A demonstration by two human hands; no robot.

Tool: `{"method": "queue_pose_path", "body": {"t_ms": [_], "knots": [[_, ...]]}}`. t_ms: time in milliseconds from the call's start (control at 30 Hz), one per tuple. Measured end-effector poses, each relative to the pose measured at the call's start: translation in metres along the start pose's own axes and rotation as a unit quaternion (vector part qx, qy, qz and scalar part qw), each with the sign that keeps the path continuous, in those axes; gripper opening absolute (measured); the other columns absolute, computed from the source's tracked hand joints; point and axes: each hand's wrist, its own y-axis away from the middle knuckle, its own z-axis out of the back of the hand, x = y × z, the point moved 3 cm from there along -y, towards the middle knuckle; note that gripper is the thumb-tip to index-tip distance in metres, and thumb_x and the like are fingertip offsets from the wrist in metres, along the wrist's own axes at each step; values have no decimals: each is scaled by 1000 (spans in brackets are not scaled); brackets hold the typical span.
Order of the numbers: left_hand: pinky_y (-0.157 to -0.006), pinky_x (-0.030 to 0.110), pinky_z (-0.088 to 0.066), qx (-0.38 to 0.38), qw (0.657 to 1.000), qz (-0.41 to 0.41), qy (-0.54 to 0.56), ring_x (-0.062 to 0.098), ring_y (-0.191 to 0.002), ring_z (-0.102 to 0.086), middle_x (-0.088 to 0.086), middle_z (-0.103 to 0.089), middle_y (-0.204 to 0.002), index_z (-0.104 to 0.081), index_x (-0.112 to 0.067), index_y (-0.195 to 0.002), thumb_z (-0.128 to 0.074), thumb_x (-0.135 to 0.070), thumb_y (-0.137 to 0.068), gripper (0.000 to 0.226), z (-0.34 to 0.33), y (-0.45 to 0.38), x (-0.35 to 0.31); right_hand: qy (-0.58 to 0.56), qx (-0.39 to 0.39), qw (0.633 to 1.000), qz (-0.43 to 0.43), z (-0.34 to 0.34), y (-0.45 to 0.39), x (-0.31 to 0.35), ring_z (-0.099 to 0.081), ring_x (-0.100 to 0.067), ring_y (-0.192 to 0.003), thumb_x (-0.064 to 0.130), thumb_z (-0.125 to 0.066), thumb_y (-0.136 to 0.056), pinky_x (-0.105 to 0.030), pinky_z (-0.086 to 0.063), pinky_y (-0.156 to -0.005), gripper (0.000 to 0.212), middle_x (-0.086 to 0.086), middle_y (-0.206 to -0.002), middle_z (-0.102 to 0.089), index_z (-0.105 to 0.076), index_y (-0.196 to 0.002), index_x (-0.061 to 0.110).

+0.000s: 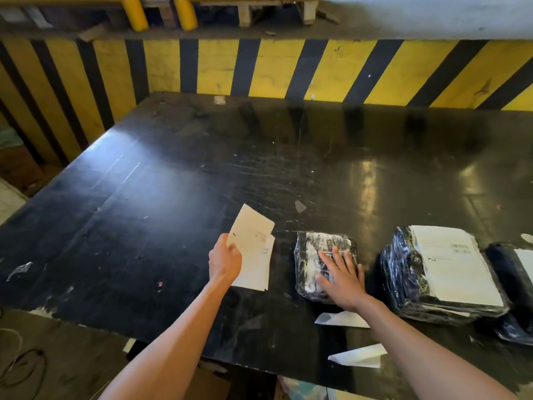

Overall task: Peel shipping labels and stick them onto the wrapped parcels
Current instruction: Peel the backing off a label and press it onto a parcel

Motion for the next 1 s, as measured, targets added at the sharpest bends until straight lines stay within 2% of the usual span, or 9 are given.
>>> {"method": "queue_pose_path", "body": {"t_ms": [100, 233, 333, 433, 533, 633, 767, 867, 1000], "knots": [[-95, 32, -43, 43, 997, -34, 61, 28, -126, -52, 6, -47, -147, -44, -11, -139, -40, -14, -104, 35, 1, 16, -37, -161, -16, 987, -1, 18, 2, 5, -1, -23, -153, 44, -53, -97, -53, -1, -121, 50, 11, -163, -12, -42, -145, 39], [-86, 29, -46, 114, 984, -93, 104, 20, -110, -58, 3, -57, -135, -51, -19, -129, -40, -18, -103, 28, -12, 38, -73, -472, -108, 874, 34, 63, 24, 27, -55, -17, -124, 44, -57, -97, -41, -44, -106, 28, 2, -133, -62, -66, -118, 28], [-68, 20, -48, 148, 974, -126, 114, 13, -100, -62, -2, -62, -122, -51, -23, -125, -42, -16, -102, 26, -25, 50, -91, -603, -121, 787, 50, 87, 39, 39, -66, -20, -101, 37, -60, -96, -40, -51, -94, 23, -3, -103, -75, -70, -98, 17], [-74, 30, -55, 164, 970, -135, 115, 12, -99, -61, -3, -62, -121, -48, -27, -125, -46, -15, -99, 29, -38, 57, -100, -659, -146, 736, 47, 101, 50, 40, -65, -29, -87, 22, -67, -93, -50, -52, -87, 17, -11, -87, -72, -65, -77, 17], [-96, 42, -50, 89, 980, -174, 34, 15, -113, -54, -2, -53, -133, -44, -29, -134, -58, -19, -93, 44, -47, 63, -105, -661, -172, 730, 34, 109, 61, 36, -68, -30, -79, 14, -66, -93, -45, -58, -76, 13, -16, -85, -72, -61, -82, 11], [-94, 34, -42, -31, 950, -310, 26, 14, -111, -47, -8, -51, -123, -55, -28, -125, -68, -21, -88, 40, -47, 84, -123, -630, -190, 752, 33, 112, 68, 34, -68, -25, -75, 14, -68, -92, -36, -57, -68, 10, -13, -80, -73, -66, -83, 10], [-74, 17, -49, 82, 929, -342, 112, 5, -92, -58, -13, -58, -104, -61, -33, -109, -68, -22, -91, 22, -56, 100, -144, -632, -176, 753, 61, 119, 77, 39, -65, -17, -65, 14, -69, -91, -25, -53, -56, 8, -11, -77, -69, -67, -85, 10], [-71, 20, -54, 103, 927, -326, 155, 6, -88, -63, -11, -63, -101, -65, -29, -99, -69, -20, -91, 13, -58, 102, -150, -691, -140, 705, 77, 123, 85, 43, -66, -14, -59, 12, -64, -94, -23, -52, -51, 8, -10, -77, -69, -63, -97, 4], [-69, 18, -54, 105, 923, -319, 188, 8, -85, -65, -5, -67, -98, -67, -24, -97, -70, -16, -90, 11, -56, 106, -152, -701, -113, 697, 101, 130, 93, 42, -69, -15, -64, 12, -57, -98, -24, -54, -54, 16, -14, -84, -69, -62, -106, 0]]}}
